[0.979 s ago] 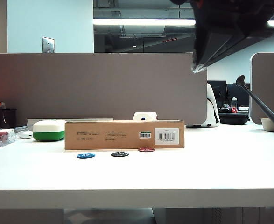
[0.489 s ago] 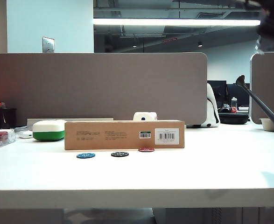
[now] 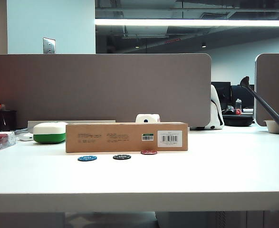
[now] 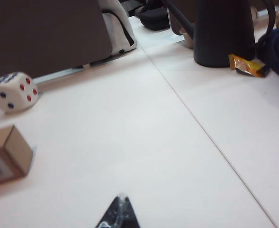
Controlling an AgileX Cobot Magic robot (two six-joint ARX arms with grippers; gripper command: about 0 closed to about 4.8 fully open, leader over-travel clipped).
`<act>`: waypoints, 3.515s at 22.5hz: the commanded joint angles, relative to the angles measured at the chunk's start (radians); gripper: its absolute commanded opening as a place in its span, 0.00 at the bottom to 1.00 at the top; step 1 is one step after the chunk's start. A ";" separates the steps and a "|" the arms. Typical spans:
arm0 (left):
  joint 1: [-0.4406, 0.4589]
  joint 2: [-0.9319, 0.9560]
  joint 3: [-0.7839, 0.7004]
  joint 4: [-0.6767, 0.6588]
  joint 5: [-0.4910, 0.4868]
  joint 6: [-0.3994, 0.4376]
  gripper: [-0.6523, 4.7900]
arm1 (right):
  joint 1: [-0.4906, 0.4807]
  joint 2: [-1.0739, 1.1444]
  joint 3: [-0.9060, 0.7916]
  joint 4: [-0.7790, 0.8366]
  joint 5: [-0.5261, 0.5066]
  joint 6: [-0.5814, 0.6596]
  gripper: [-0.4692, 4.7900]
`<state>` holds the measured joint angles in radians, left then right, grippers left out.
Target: Push the chip with the lowest value in the row forward next to the rectangular box.
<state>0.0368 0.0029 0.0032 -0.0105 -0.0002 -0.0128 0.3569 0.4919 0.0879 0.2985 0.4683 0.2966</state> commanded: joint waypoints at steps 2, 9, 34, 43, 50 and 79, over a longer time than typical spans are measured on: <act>0.000 0.000 0.004 0.019 0.004 0.001 0.11 | -0.082 -0.195 -0.087 -0.026 -0.149 -0.115 0.08; 0.000 0.000 0.004 0.019 0.004 0.001 0.11 | -0.243 -0.483 -0.087 -0.355 -0.352 -0.315 0.08; 0.000 0.000 0.004 0.011 0.004 0.001 0.11 | -0.208 -0.494 -0.087 -0.369 -0.355 -0.249 0.08; 0.000 0.000 0.004 0.011 0.004 0.001 0.11 | -0.225 -0.494 -0.087 -0.369 -0.356 -0.252 0.08; 0.000 0.000 0.004 0.011 0.004 0.001 0.11 | -0.241 -0.494 -0.087 -0.361 -0.359 -0.272 0.08; 0.000 0.000 0.004 0.011 0.004 0.001 0.11 | -0.315 -0.494 -0.087 -0.354 -0.445 -0.282 0.08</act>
<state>0.0372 0.0029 0.0032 -0.0116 -0.0002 -0.0128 0.0422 -0.0013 0.0059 -0.0723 0.0257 0.0166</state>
